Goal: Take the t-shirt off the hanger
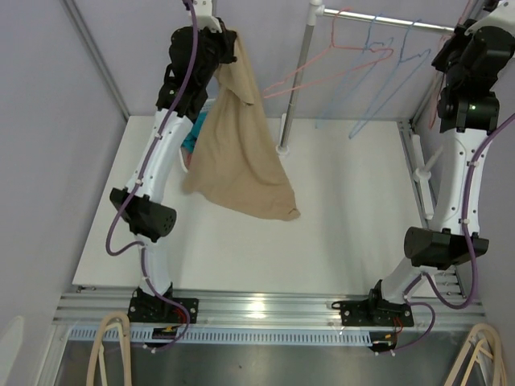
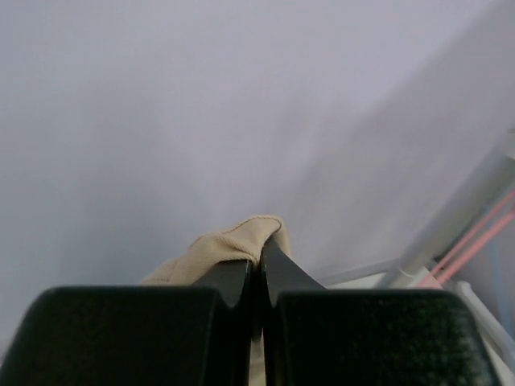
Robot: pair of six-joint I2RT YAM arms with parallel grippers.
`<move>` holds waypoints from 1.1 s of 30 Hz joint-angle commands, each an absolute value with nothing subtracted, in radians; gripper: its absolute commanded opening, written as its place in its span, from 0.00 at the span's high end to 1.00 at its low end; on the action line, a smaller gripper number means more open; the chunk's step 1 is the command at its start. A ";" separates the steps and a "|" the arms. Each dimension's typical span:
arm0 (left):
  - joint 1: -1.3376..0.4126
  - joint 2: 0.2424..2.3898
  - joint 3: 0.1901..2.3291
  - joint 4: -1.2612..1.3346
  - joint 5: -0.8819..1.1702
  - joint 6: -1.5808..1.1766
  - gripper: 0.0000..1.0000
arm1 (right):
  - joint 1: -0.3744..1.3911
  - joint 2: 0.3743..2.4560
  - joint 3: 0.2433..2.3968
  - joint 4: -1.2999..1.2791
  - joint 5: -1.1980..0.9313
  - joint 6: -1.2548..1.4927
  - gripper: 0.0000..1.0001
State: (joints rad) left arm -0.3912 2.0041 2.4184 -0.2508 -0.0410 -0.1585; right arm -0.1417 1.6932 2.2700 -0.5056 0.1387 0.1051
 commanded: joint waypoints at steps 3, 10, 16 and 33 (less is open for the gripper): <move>-0.264 2.016 2.526 -0.063 -0.051 -0.190 0.99 | -0.155 1.755 2.335 -0.454 0.098 0.124 1.00; -0.135 2.095 2.516 -0.077 -0.119 -0.226 0.99 | -0.156 1.813 2.356 -0.465 0.098 0.118 1.00; -0.118 2.158 2.501 -0.216 -0.259 -0.199 0.99 | -0.156 1.803 2.286 -0.459 0.097 0.123 1.00; -0.170 2.223 2.286 -0.587 -0.295 -0.293 0.99 | -0.156 1.698 1.991 -0.374 0.100 0.137 1.00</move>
